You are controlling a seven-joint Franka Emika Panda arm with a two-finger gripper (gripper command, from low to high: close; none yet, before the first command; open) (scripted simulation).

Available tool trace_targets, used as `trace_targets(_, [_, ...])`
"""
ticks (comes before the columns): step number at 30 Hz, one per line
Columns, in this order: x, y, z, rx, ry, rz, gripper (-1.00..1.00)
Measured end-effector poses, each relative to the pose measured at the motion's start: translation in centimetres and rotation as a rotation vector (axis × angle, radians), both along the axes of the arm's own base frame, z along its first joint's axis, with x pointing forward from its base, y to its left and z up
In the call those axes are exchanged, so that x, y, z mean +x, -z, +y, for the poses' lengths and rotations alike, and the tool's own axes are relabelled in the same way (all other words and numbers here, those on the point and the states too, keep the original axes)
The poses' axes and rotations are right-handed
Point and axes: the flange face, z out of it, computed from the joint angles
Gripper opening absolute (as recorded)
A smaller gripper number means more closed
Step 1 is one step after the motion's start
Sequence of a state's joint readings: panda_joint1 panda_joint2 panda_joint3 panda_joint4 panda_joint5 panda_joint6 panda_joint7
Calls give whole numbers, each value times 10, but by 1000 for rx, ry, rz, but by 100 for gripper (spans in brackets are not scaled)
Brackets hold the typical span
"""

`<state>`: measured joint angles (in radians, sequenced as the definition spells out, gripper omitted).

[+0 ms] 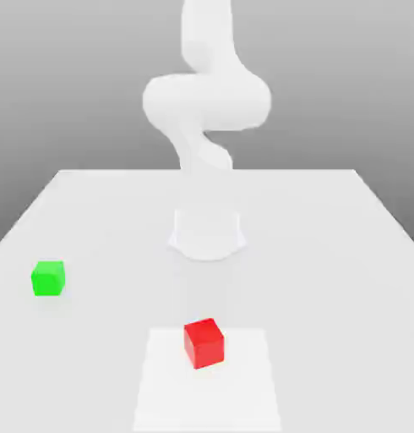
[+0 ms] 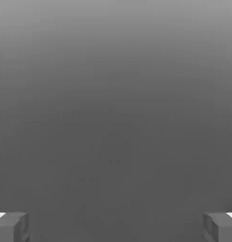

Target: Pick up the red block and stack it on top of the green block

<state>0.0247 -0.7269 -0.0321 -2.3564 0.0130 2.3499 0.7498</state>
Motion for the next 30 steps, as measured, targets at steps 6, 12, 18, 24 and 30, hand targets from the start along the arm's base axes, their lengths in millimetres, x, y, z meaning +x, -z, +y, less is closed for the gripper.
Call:
trace_targets(6, [52,149,-4,-19,-108,222,0])
trace_targets(12, [50,300,2,-68,-218,445,0])
trace_targets(18, [-5,441,2,-150,-333,682,0])
trace_targets(24, [-10,491,1,-162,-349,702,0])
trace_targets(30, [-12,514,1,-160,-347,706,-100])
